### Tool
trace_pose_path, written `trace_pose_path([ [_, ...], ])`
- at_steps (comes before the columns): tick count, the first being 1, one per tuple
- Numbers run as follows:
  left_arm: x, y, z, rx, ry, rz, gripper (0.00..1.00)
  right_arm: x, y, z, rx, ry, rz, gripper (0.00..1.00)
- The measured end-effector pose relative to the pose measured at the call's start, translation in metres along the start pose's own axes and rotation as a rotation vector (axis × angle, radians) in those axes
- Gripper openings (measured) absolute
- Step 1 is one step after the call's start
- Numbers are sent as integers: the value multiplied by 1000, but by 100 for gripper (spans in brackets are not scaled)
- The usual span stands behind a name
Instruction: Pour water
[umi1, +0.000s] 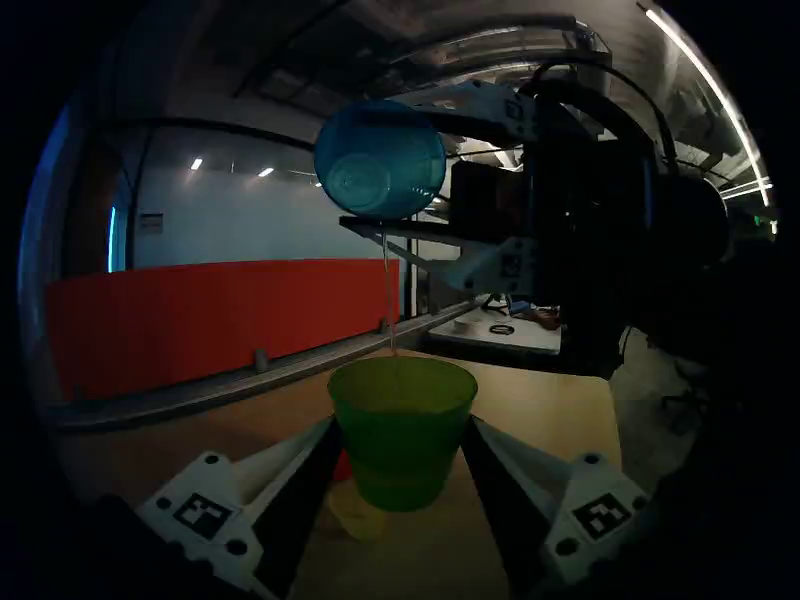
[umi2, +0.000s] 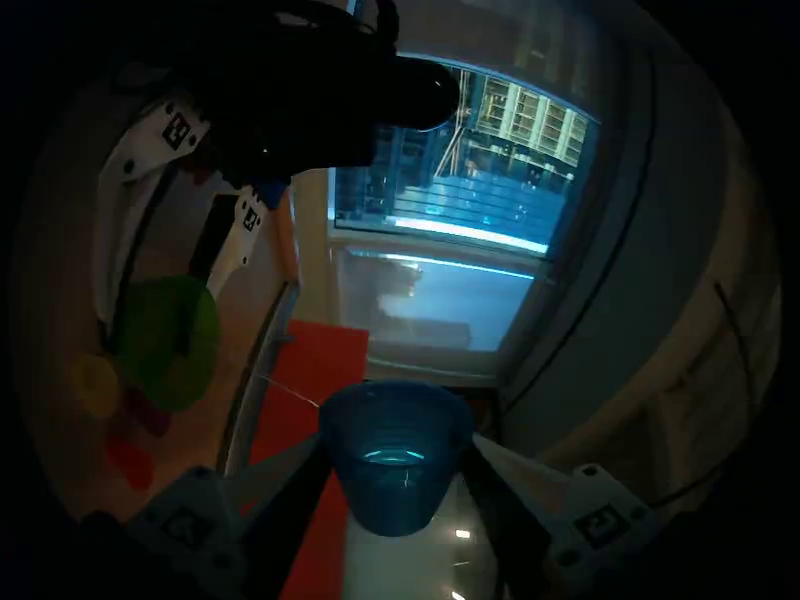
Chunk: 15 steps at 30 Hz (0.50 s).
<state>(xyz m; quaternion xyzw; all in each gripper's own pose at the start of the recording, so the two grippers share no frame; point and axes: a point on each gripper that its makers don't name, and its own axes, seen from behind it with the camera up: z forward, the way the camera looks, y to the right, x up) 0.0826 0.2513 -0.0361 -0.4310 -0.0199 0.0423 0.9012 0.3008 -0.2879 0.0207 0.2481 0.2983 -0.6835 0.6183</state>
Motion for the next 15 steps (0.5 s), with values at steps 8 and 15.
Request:
trace_pose_path([
  [8,3,1,-1,2,7,-2,81,7,-1,0,3,6,-21,87],
  [15,5,2,-2,3,9,1,81,1,1,-4,-1,3,46,87],
])
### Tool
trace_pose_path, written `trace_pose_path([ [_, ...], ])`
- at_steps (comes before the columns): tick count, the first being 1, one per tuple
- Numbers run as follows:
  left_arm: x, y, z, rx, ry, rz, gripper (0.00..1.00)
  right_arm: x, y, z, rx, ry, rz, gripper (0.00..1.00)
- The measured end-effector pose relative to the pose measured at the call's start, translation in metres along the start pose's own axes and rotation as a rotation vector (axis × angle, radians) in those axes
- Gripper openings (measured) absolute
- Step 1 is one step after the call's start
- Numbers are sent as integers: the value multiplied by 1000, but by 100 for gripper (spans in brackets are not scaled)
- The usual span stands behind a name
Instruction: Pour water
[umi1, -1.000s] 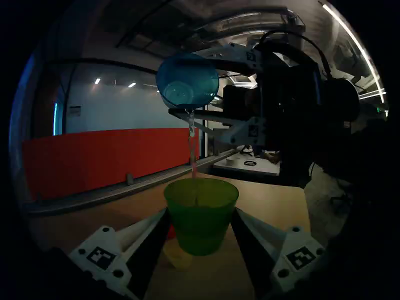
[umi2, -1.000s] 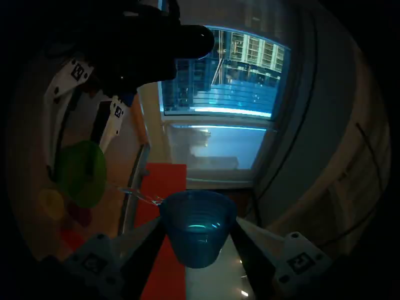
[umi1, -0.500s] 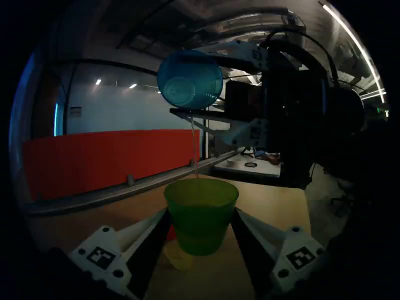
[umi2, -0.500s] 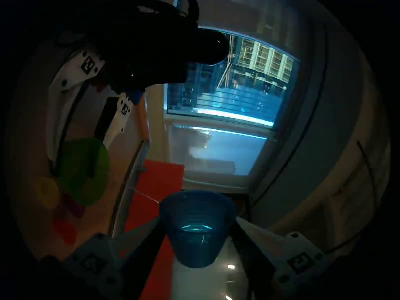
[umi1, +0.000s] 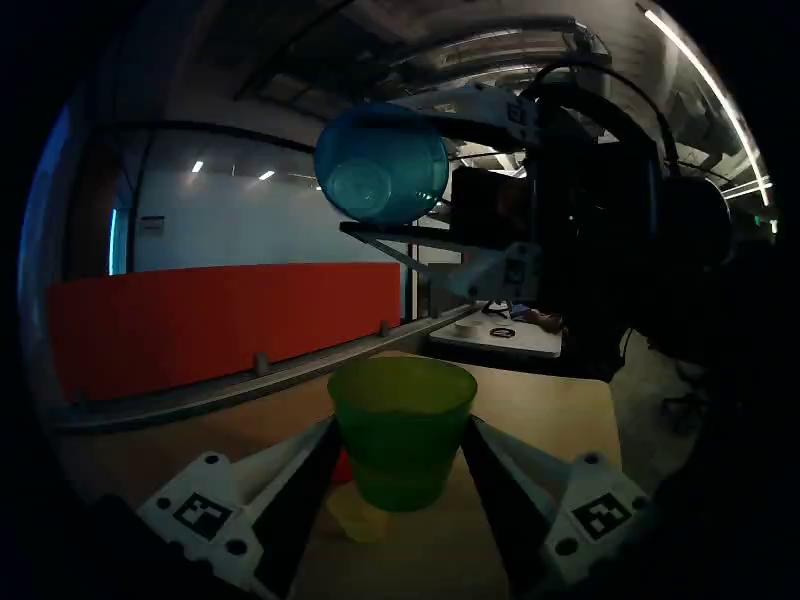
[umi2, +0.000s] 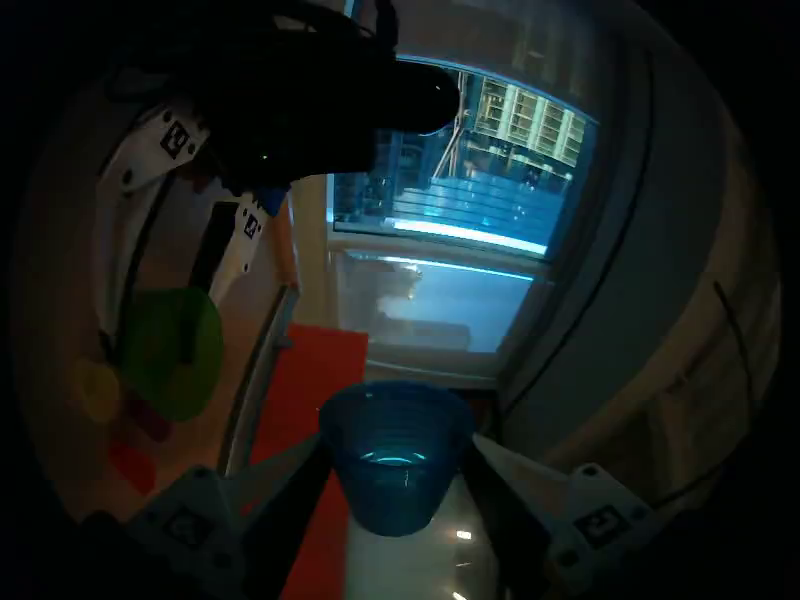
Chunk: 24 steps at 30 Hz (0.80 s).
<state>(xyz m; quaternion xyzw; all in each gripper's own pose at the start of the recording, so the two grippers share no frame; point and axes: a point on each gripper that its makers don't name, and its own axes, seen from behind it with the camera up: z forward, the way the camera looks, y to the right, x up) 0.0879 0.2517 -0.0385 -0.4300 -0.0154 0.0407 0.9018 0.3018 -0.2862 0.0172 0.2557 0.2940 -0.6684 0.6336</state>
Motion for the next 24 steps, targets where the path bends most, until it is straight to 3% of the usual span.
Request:
trace_pose_path([
  [7,1,1,-2,1,2,1,81,-16,-4,-9,10,-16,195,87],
  [17,1,1,-3,2,-1,8,81,-21,-16,-20,45,-29,623,87],
  [24,3,2,-4,2,-1,15,81,-18,-22,-26,62,-34,880,87],
])
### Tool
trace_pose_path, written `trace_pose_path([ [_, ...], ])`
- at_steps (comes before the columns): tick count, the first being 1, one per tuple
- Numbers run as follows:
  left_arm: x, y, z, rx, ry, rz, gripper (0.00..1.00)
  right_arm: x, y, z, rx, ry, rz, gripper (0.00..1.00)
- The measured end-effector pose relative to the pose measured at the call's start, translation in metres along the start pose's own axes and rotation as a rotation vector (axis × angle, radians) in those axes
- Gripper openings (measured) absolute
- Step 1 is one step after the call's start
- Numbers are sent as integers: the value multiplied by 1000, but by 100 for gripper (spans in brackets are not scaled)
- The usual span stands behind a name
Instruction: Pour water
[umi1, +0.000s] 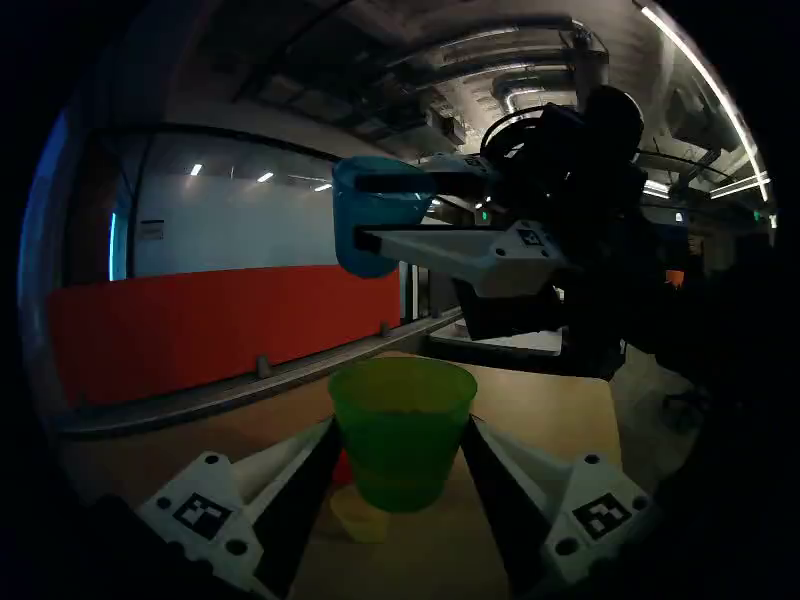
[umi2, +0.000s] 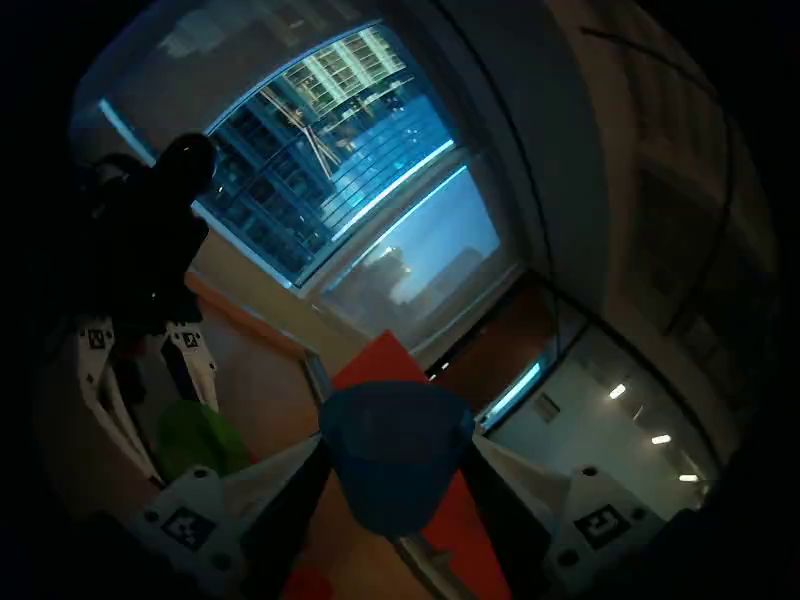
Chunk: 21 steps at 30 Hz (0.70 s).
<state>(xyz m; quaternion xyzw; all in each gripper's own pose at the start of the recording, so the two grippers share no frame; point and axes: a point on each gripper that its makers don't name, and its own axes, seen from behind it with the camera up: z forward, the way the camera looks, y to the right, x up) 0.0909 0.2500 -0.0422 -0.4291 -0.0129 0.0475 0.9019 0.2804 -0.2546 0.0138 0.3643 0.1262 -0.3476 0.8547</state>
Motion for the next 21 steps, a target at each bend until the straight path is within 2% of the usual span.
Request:
trace_pose_path([
  [5,3,0,0,3,-2,6,81,-2,-11,-2,30,-6,175,87],
  [14,5,-1,0,9,-4,14,81,-2,-15,-3,73,-12,473,87],
  [17,5,-2,-1,12,-5,14,81,-2,-17,-4,89,-12,537,87],
  [21,3,-4,-1,15,-11,18,81,-7,-17,-6,92,-13,561,87],
])
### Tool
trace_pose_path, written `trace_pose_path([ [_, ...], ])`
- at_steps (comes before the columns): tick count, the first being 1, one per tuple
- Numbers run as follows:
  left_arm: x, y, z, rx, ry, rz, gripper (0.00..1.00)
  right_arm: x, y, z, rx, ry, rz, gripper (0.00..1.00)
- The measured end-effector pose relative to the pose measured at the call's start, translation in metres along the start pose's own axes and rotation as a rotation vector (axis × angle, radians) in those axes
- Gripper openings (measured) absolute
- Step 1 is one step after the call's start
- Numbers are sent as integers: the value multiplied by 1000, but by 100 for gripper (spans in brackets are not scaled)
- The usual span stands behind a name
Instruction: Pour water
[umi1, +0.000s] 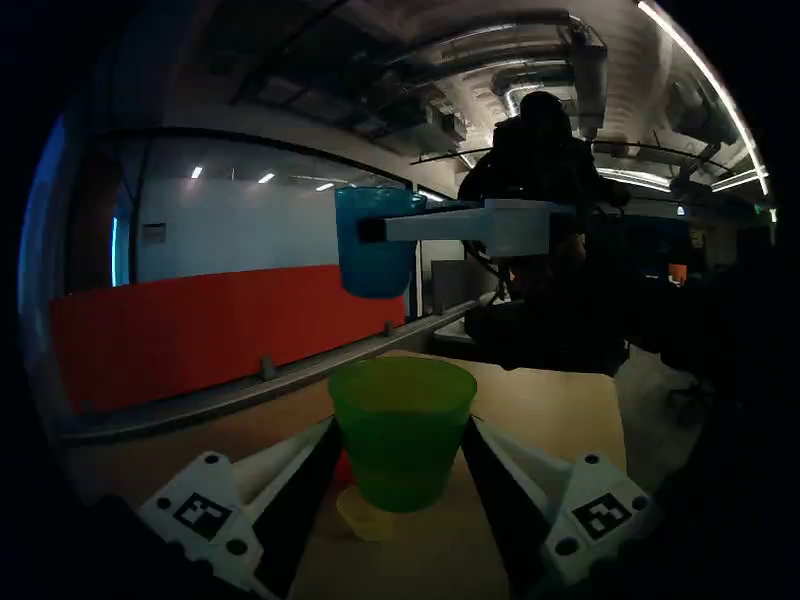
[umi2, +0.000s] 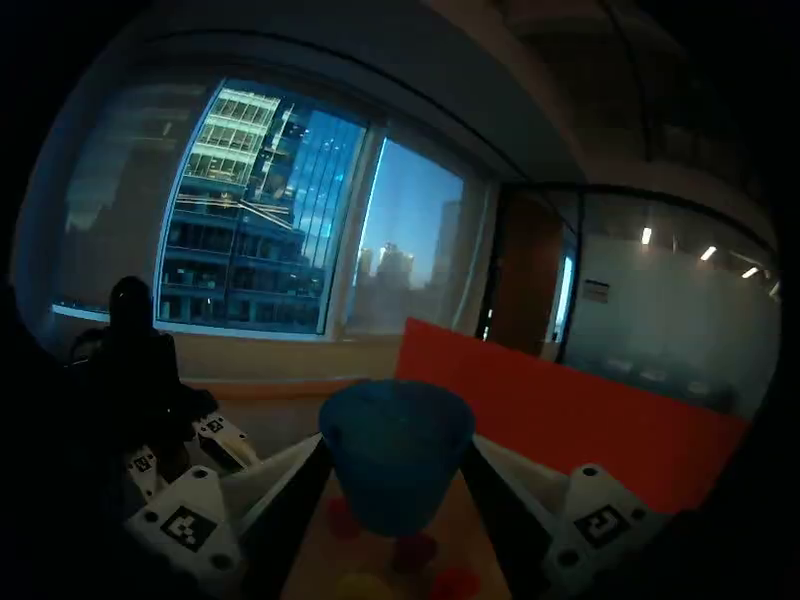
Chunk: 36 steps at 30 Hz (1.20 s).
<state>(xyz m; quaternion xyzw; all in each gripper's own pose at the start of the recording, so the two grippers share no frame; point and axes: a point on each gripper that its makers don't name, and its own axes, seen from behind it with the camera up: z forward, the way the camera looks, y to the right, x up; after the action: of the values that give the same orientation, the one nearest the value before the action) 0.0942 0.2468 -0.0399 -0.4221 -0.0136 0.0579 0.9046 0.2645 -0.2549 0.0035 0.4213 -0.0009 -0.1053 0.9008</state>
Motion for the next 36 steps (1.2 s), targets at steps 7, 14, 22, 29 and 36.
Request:
trace_pose_path([
  [7,-5,-6,-1,16,-18,7,81,-7,6,-7,-15,-5,9,87],
  [14,-19,-18,-6,44,-52,14,81,-28,20,-18,-42,-27,11,87],
  [22,-37,-33,-13,71,-92,5,81,-49,35,-31,-76,-45,13,87],
  [29,-51,-44,-15,93,-120,-4,81,-66,45,-39,-97,-50,32,87],
  [36,-71,-50,-15,100,-167,-5,81,-90,46,-41,-92,-71,41,88],
])
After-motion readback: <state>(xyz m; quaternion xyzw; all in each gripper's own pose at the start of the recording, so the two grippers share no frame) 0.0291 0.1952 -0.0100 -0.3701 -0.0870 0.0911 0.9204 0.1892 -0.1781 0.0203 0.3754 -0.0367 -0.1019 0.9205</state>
